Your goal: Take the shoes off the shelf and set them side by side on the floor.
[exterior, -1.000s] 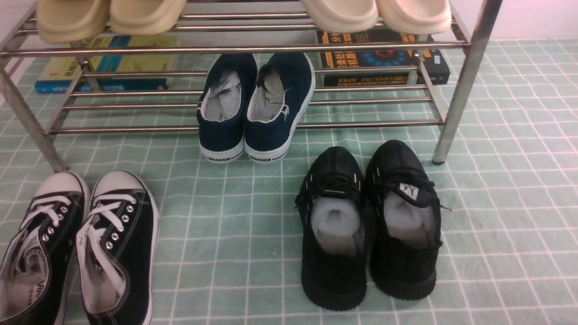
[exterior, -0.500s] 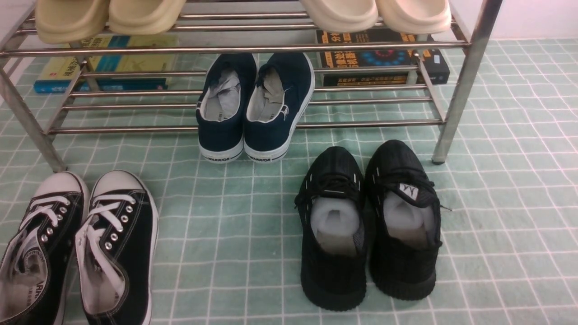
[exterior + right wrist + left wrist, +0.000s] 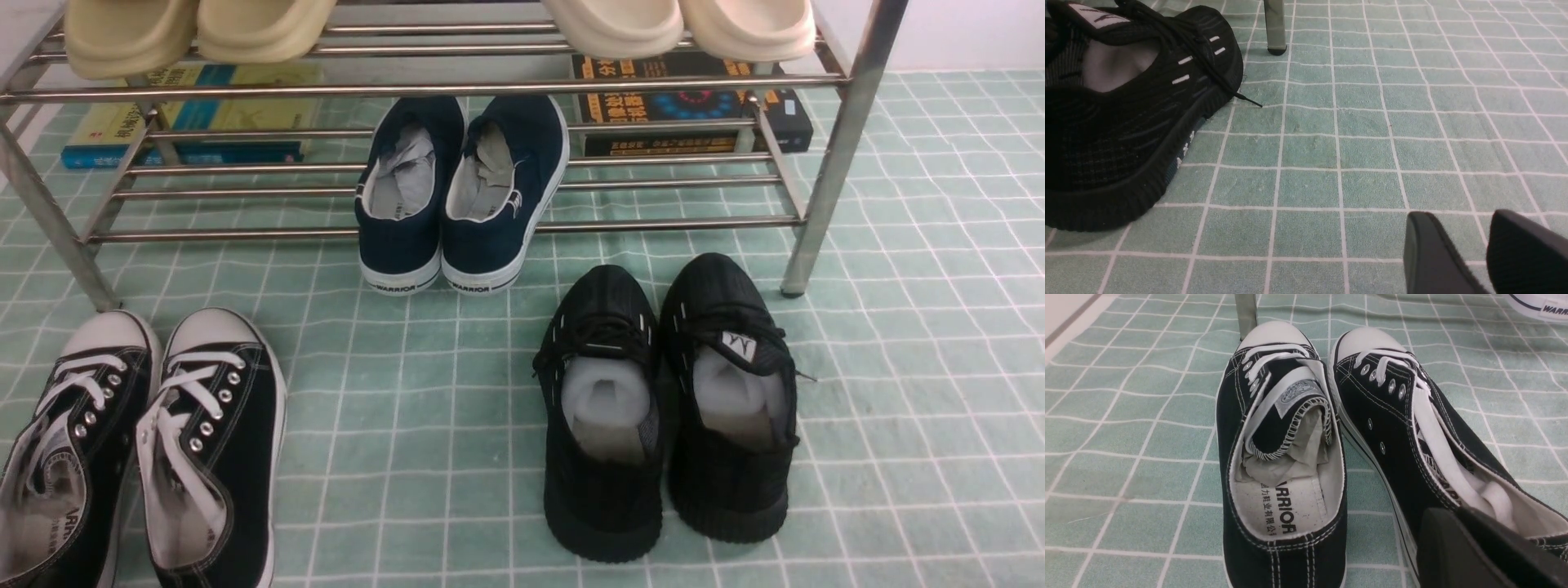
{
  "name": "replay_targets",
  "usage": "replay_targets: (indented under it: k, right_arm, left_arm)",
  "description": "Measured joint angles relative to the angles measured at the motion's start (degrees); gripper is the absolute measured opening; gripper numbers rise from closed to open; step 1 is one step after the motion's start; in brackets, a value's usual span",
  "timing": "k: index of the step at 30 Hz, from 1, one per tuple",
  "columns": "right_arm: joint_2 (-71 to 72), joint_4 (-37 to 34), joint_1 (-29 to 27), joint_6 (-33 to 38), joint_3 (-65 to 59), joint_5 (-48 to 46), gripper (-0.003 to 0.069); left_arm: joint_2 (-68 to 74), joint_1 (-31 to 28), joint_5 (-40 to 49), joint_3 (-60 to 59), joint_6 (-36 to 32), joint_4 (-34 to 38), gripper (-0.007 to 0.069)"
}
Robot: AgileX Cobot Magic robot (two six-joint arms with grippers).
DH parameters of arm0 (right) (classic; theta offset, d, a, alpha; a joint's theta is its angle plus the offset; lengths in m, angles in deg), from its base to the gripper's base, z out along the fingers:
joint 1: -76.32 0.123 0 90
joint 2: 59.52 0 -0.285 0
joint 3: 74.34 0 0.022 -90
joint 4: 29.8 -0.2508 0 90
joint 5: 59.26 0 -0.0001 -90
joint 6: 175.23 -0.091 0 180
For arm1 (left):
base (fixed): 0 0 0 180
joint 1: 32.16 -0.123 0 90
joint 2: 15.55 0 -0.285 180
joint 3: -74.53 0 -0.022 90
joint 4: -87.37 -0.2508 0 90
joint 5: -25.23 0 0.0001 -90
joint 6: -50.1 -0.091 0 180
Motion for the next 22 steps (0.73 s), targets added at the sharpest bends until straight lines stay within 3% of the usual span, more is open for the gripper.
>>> replay_targets:
  k: [22]
  right_arm:
    - [0.00,0.00,0.00,0.00,0.00,0.00,0.0237]
  left_arm:
    - [0.00,0.00,0.00,0.00,0.00,0.00,0.0076]
